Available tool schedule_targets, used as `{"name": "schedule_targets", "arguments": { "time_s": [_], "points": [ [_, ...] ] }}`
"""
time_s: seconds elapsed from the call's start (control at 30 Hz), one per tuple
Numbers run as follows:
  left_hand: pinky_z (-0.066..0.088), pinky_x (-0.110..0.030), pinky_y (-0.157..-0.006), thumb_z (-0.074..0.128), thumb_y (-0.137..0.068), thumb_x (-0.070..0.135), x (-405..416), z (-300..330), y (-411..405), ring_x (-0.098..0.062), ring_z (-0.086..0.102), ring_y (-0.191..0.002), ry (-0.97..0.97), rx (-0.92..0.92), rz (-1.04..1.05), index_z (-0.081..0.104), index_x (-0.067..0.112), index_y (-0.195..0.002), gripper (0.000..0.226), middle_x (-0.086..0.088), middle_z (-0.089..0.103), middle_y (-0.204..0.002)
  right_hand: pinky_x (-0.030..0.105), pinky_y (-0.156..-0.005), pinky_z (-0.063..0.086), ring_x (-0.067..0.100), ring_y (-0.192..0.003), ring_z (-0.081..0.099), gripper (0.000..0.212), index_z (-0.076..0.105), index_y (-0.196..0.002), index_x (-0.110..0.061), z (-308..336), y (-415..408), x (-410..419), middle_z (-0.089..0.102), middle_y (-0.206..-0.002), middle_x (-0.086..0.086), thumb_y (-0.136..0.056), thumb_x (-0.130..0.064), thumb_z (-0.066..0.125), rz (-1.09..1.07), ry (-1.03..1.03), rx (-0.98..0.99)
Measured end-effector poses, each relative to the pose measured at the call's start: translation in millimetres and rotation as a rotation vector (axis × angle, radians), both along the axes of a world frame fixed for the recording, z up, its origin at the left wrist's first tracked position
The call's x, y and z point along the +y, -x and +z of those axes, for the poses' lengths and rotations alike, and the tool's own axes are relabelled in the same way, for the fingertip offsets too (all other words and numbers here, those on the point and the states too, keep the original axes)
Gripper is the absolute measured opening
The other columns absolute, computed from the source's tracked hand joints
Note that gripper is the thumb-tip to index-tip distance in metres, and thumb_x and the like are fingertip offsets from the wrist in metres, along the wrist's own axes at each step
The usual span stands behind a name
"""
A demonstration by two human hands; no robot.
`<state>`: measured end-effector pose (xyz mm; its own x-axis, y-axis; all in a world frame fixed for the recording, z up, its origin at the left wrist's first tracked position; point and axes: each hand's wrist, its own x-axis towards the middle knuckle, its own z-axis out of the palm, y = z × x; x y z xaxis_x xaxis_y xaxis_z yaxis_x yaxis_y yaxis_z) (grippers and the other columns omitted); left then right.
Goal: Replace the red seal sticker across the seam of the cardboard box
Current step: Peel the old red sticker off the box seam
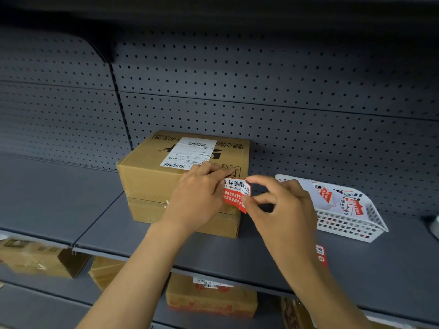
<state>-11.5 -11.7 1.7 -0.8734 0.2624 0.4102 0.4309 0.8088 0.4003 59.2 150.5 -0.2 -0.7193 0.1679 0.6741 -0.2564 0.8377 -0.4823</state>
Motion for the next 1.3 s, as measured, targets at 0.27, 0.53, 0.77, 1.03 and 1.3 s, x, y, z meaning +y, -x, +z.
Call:
{"name": "schedule_targets", "arguments": {
  "time_s": [0.27, 0.53, 0.77, 1.03, 1.3],
  "points": [
    [0.035, -0.040, -0.111, 0.054, -0.087, 0.011, -12, 12, -1, -0.022, 0.046, -0.132, 0.002, -0.099, -0.103, 0.054, 0.031, -0.140, 0.057, 0.002, 0.055, -0.144, 0.038, -0.072, 0.057, 0.008, -0.097, 0.067, 0.032, 0.065, -0.112, -0.045, 2, 2, 11, 0.073, -0.073, -0.026, -0.082, -0.041, 0.076, 0.046, 0.248, -0.187],
    [0.030, -0.027, -0.102, 0.072, -0.086, 0.033, -10, 3, 1, -0.016, 0.053, -0.125, -0.031, 0.050, -0.036, 0.063, 0.040, -0.127, 0.043, 0.010, 0.063, -0.134, 0.008, -0.064, 0.049, -0.009, -0.078, 0.067, 0.021, 0.071, -0.103, -0.036, 10, 4, 28, 0.077, -0.072, -0.017, -0.084, -0.030, 0.078, 0.117, 0.489, -0.233],
    [0.036, -0.034, -0.097, 0.071, -0.083, 0.047, -3, 9, 5, -0.011, 0.055, -0.111, -0.174, 0.039, -0.033, 0.071, 0.045, -0.105, 0.022, 0.019, 0.069, -0.114, 0.020, -0.072, 0.055, 0.002, -0.083, 0.069, 0.026, 0.066, -0.112, -0.041, 5, 9, 29, 0.078, -0.085, -0.018, -0.087, -0.034, 0.074, 0.154, 0.500, -0.372],
    [0.046, -0.045, -0.091, 0.070, -0.080, 0.055, 6, 16, 5, -0.010, 0.061, -0.099, -0.207, 0.087, 0.030, 0.074, 0.044, -0.091, 0.016, 0.025, 0.074, -0.093, 0.020, -0.079, 0.050, -0.001, -0.093, 0.062, 0.052, 0.052, -0.136, -0.047, 11, 15, 28, 0.037, -0.148, -0.010, -0.087, -0.045, 0.069, 0.090, 0.335, -0.346],
    [0.046, -0.046, -0.094, 0.065, -0.083, 0.057, -3, 18, 9, -0.009, 0.060, -0.104, -0.185, 0.024, -0.041, 0.073, 0.050, -0.100, 0.020, 0.026, 0.074, -0.099, 0.031, -0.061, 0.048, 0.011, -0.079, 0.055, 0.025, 0.071, -0.073, -0.031, 28, 38, 7, 0.062, -0.064, -0.012, -0.081, -0.055, 0.070, 0.082, 0.030, -0.285]
  ]
}}
